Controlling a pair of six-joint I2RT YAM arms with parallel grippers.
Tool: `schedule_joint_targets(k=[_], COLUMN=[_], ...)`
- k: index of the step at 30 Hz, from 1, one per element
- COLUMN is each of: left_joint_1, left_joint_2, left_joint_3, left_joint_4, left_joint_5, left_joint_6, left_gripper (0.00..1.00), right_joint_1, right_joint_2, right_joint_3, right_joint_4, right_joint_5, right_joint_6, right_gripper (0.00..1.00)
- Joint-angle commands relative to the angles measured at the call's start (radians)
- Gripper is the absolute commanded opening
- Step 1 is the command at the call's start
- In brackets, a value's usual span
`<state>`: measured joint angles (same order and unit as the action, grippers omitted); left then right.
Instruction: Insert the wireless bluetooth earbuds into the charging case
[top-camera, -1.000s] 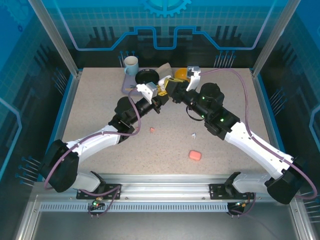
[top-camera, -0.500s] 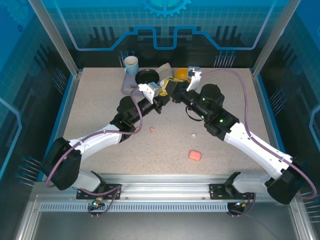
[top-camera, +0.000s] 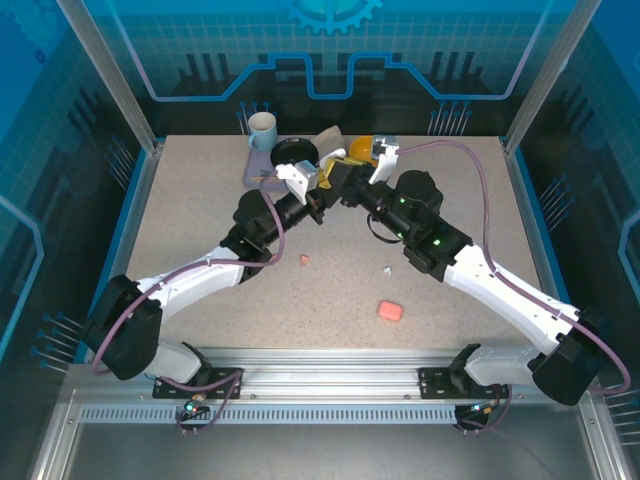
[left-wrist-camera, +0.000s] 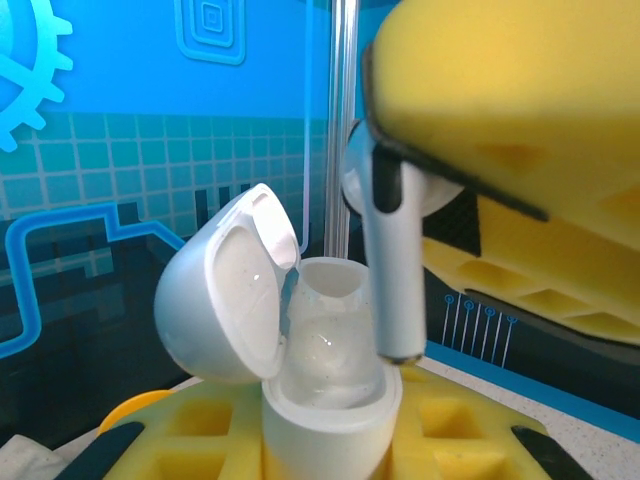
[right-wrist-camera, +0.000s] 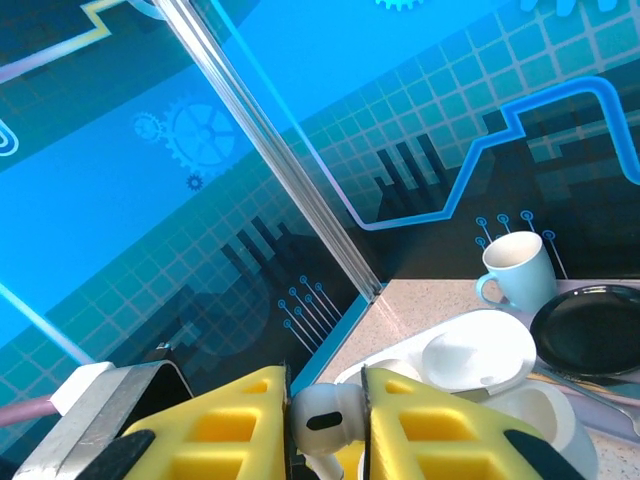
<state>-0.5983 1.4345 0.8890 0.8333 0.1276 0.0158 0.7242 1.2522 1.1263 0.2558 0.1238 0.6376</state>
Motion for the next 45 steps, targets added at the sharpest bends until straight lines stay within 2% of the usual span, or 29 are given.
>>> schedule_joint_targets(k=[1,45], left_joint_1=[0.007,0.007], left_joint_2=[-0.011,-0.019], left_joint_3=[0.034,0.057], left_joint_4=[0.009,-0.011], left_joint_5=[0.006,0.021], left_joint_6=[-0.028,-0.022], left_gripper=[0.0,0.0], right_joint_1=[0.016,-0.025], right_joint_2=[0.011,-0.007], right_joint_3=[-0.005,-0.037], right_joint_4=[0.052,0.022], right_joint_5=[0.03,0.055], right_joint_6=[-0.016,-0.027], right_gripper=[0.21,0.21])
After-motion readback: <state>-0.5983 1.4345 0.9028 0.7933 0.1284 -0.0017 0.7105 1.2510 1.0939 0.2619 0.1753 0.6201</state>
